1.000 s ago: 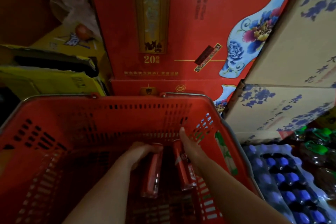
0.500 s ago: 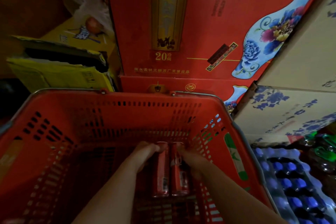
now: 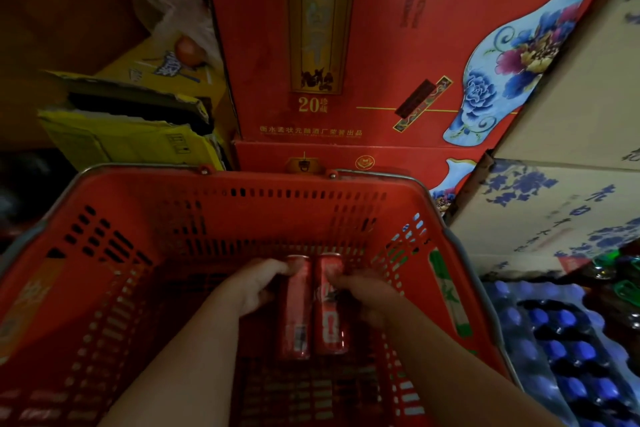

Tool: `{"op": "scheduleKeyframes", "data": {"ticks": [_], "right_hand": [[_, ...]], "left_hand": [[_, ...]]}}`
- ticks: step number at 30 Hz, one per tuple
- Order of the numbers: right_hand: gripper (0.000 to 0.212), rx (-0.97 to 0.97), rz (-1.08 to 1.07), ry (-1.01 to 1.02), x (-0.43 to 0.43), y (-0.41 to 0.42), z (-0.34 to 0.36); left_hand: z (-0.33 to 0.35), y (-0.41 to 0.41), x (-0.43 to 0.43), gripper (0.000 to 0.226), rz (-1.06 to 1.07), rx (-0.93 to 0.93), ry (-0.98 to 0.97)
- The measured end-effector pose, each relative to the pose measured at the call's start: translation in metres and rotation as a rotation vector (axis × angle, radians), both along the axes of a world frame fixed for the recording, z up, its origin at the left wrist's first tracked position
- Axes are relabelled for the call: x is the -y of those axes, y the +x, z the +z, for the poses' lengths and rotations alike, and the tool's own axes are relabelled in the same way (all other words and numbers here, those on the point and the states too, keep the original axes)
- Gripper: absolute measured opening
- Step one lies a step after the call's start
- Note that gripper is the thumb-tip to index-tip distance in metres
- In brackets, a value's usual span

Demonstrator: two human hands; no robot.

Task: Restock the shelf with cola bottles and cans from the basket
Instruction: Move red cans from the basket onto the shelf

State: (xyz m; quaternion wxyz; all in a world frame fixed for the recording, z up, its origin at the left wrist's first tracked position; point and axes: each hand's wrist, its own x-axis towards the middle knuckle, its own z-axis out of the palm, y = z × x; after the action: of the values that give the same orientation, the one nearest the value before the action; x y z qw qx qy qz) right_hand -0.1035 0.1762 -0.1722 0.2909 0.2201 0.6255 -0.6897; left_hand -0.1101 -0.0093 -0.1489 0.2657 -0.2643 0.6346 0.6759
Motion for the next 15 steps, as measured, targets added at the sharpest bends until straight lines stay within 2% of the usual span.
{"op": "scheduleKeyframes", "data": {"ticks": [2, 4, 8, 12, 15], "right_hand": [[0.008, -0.072, -0.005, -0.055, 0.001, -0.005, 0.014], [0.010, -0.151, -0.025, -0.121, 0.002, -0.008, 0.035], [0.028, -0.224, -0.029, -0.229, 0.006, -0.008, 0.073], [0.035, -0.275, -0.036, -0.326, 0.010, -0.003, 0.101], [0.032, -0.304, -0.040, -0.376, 0.014, -0.004, 0.118]], "left_hand": [[0.012, 0.002, 0.002, 0.031, 0.045, -0.062, 0.080], [0.029, 0.003, 0.004, 0.027, 0.089, -0.134, 0.122], [0.066, 0.005, 0.010, 0.024, 0.134, -0.260, 0.107], [0.099, 0.013, 0.009, 0.012, 0.172, -0.359, 0.050], [0.125, 0.023, 0.005, 0.015, 0.230, -0.450, 0.007]]}}
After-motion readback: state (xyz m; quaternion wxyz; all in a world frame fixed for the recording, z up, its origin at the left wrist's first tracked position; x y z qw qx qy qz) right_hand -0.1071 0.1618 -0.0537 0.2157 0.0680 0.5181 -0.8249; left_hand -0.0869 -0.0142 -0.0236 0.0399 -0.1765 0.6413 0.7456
